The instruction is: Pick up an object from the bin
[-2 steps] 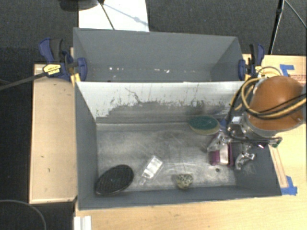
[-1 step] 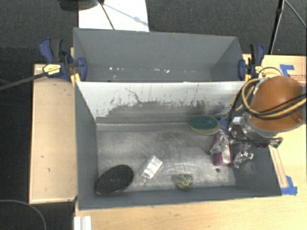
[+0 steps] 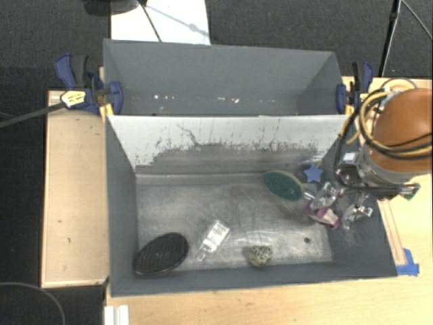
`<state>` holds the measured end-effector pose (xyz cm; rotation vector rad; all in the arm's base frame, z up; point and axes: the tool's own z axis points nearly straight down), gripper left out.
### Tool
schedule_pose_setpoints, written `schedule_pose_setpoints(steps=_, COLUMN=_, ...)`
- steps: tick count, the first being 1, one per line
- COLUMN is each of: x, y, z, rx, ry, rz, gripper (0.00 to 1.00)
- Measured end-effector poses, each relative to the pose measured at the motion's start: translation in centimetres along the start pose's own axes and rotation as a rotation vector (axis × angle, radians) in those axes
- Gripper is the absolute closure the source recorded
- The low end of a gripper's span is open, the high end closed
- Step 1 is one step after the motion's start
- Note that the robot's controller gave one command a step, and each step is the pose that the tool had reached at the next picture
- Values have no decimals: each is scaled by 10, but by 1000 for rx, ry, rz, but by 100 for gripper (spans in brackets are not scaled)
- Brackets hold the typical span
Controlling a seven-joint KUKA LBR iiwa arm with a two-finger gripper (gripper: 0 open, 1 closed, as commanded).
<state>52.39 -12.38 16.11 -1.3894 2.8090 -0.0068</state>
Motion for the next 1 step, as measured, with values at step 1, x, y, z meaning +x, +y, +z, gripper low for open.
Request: schedule_pose_setpoints(steps=1, x=9, y=6, z=-77, rx=0, ry=1, rz=-6, gripper=100)
